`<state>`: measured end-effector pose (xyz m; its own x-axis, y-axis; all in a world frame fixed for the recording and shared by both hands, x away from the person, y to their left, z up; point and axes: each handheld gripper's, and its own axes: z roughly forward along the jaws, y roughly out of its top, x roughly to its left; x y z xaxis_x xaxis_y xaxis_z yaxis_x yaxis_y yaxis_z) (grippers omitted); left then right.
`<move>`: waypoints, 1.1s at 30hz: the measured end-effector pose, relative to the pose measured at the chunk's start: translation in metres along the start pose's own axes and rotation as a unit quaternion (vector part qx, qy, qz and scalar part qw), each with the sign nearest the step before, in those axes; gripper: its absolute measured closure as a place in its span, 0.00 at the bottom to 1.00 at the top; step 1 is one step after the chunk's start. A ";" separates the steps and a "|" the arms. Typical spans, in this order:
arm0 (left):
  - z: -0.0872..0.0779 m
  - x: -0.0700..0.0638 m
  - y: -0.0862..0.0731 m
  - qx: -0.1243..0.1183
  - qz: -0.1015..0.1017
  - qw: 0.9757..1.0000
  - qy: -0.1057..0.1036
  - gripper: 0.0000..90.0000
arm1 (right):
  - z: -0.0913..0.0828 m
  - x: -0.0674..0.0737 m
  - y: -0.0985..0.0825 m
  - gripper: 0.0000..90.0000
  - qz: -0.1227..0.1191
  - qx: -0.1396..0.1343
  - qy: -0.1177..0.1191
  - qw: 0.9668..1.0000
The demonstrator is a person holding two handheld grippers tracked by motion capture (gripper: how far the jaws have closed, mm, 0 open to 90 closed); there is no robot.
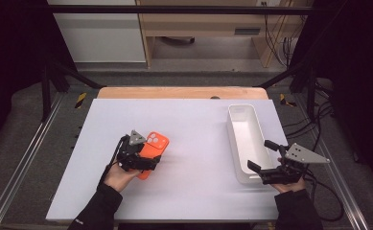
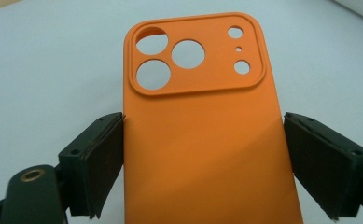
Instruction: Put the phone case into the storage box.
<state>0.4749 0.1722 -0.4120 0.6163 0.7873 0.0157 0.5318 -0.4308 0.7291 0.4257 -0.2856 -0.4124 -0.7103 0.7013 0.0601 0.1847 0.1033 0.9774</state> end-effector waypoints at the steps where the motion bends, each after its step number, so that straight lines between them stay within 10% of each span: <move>1: -0.001 -0.001 0.001 -0.002 0.002 1.000 -0.003 0.16 | 0.000 0.000 0.000 0.01 -0.001 0.001 0.003 1.000; 33: -0.018 -0.039 0.010 -0.018 0.089 0.994 -0.058 0.16 | 0.017 0.024 0.011 0.01 -0.046 0.029 0.052 0.997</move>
<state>0.4456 0.1450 -0.3933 0.7626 0.6430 0.0704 0.3875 -0.5413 0.7462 0.4221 -0.2551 -0.4042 -0.7922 0.6102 -0.0046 0.1530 0.2060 0.9665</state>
